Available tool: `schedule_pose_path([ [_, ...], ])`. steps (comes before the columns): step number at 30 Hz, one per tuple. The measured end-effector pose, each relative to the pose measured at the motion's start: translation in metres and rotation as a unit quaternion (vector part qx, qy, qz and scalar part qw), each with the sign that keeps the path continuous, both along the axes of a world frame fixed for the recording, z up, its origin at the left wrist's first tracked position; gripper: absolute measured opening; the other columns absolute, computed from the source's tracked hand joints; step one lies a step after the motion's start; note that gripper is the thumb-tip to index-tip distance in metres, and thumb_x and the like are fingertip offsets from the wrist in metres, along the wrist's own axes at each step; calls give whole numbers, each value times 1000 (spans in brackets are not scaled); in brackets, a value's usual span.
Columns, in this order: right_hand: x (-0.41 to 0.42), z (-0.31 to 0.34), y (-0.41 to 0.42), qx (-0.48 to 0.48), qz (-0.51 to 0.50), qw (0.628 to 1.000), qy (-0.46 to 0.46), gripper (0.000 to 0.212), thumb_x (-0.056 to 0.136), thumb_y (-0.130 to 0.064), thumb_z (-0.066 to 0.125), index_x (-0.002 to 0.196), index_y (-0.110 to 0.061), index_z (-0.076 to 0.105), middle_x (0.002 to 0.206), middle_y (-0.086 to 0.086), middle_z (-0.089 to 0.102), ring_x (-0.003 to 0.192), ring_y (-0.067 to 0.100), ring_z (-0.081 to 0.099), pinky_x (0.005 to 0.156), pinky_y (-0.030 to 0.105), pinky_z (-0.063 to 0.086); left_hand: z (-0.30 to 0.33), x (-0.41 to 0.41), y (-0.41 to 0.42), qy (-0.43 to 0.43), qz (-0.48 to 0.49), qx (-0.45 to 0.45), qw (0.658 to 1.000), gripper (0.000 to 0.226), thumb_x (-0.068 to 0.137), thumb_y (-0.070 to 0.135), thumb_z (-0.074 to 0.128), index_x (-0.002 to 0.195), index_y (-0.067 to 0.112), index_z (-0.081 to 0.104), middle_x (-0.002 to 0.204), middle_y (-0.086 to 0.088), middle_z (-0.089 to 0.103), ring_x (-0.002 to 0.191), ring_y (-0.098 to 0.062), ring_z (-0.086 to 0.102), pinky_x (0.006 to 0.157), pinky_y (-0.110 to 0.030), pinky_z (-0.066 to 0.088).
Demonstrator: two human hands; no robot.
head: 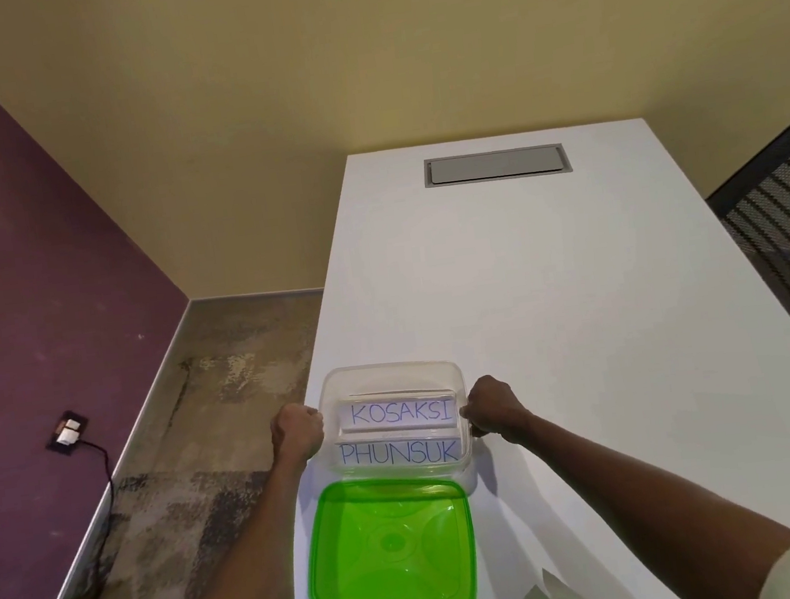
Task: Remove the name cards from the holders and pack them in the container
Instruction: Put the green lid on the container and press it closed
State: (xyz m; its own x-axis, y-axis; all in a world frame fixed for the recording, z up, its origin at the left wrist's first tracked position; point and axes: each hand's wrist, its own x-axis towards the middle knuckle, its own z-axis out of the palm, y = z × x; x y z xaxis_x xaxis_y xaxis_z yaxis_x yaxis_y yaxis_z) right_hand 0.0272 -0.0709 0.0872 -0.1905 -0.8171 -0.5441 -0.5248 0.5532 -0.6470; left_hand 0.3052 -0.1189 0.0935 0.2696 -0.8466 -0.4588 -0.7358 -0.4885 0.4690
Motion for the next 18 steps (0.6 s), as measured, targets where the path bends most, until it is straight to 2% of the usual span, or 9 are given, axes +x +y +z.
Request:
schedule_pose_path([
  [4,-7,4,-2,-7,4,1000,5,6,77,0,57,79,5,60,87,27,68,72,34,72,64,41,59,8,-5,1,16,14,-19,1000,14,93,13,53,84,19,61,93,-11,62,102,-34,64,88,-36,50],
  [7,-16,12,-5,-19,8,1000,5,5,76,0,54,76,4,58,83,25,68,69,32,70,63,37,58,16,-10,0,23,21,-35,999,24,92,12,53,71,23,58,93,-10,63,89,-24,59,89,-36,51],
  [9,-24,18,-8,-29,9,1000,8,6,74,1,52,69,1,55,78,23,67,63,29,66,58,32,53,23,-18,-2,29,28,-48,998,30,91,10,53,66,26,56,93,-10,64,88,-22,58,90,-37,52],
  [12,-40,29,-10,-41,2,999,19,8,72,2,48,66,0,53,74,21,65,60,28,62,55,29,49,35,-35,-5,34,20,-63,997,28,91,9,53,69,26,58,98,-11,66,91,-23,60,90,-37,53],
  [14,-55,36,-10,-50,1,998,38,11,71,1,46,60,-4,47,69,17,60,57,26,54,50,25,42,43,-50,-5,34,6,-70,997,28,91,8,53,71,26,60,98,-11,67,94,-25,64,89,-37,54],
  [16,-71,42,-9,-63,-9,997,49,16,71,-1,45,57,-7,42,64,14,54,58,27,50,49,24,37,49,-68,-7,44,4,-75,996,21,91,8,53,78,21,63,97,-12,67,93,-27,65,83,-35,56],
  [18,-89,48,-10,-80,-28,995,49,22,74,-2,45,55,-11,37,58,10,46,61,27,46,51,25,34,53,-88,-9,64,12,-81,995,16,92,7,52,84,13,65,93,-14,64,79,-25,60,67,-28,49],
])
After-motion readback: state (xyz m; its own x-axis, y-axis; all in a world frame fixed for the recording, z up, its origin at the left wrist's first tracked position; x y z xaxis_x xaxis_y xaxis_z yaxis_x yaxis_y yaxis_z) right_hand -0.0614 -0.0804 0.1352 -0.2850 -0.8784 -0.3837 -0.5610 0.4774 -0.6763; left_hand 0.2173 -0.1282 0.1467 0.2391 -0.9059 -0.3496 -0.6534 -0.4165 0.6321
